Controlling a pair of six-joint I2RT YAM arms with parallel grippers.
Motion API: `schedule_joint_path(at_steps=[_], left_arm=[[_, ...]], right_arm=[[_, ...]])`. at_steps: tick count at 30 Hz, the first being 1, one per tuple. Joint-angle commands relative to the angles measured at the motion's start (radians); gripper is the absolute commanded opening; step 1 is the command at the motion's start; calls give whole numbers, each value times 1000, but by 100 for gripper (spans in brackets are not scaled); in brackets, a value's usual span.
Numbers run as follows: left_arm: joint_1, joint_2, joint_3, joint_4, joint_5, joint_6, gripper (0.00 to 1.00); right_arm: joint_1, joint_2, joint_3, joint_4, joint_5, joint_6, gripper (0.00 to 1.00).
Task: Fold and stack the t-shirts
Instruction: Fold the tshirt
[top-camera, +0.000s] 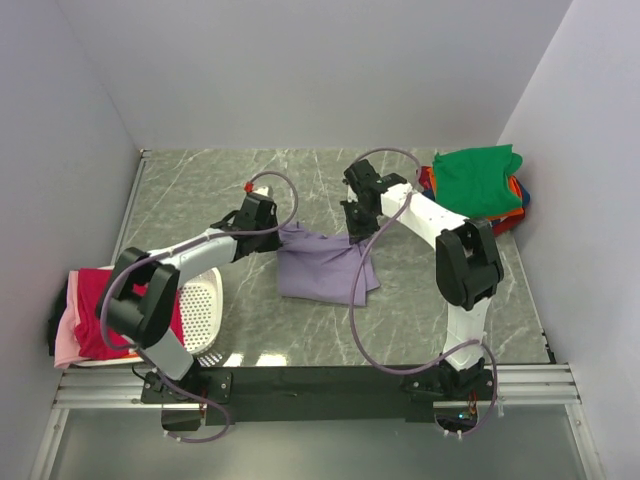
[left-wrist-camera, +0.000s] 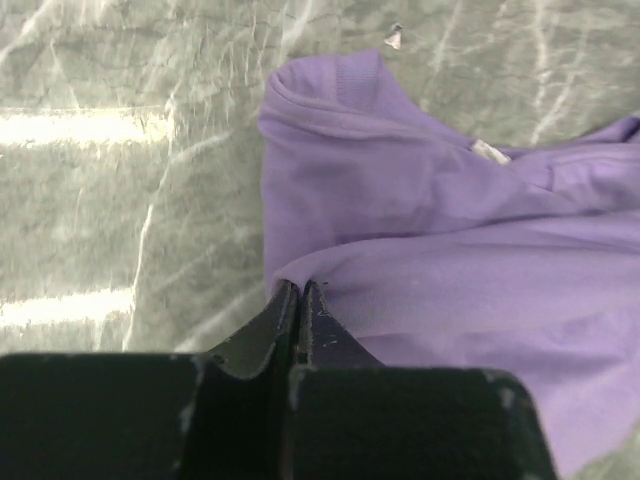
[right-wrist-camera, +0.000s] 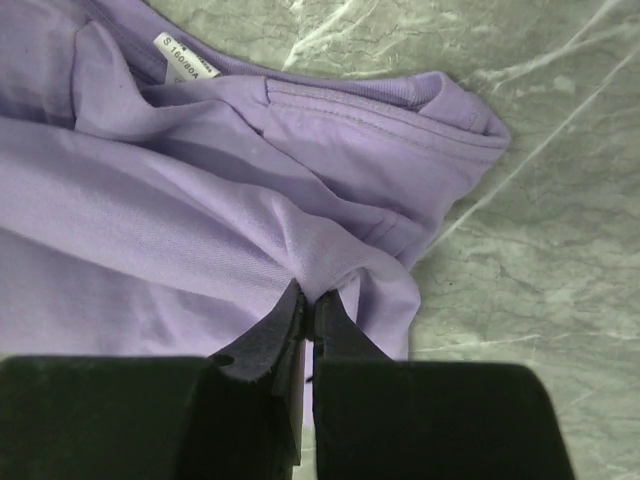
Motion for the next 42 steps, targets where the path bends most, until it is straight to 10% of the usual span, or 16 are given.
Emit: schedule_joint_path(at_steps=[1, 7, 11, 28, 42], left_arm=[[12, 46, 77, 35, -22, 45, 4], [12, 87, 230, -38, -123, 57, 34], [12, 70, 322, -92, -190, 71, 41], [-57, -137, 30, -5, 148, -26, 40], [-56, 217, 207, -2, 107, 37, 39]], right_arm=[[-24, -1, 46, 12, -11, -20, 3], [-53, -88, 31, 40, -39, -18, 50], [-82, -170, -13, 58, -51, -12, 63], [28, -207, -181, 233, -306, 57, 66], [20, 106, 46, 189, -234, 77, 66]])
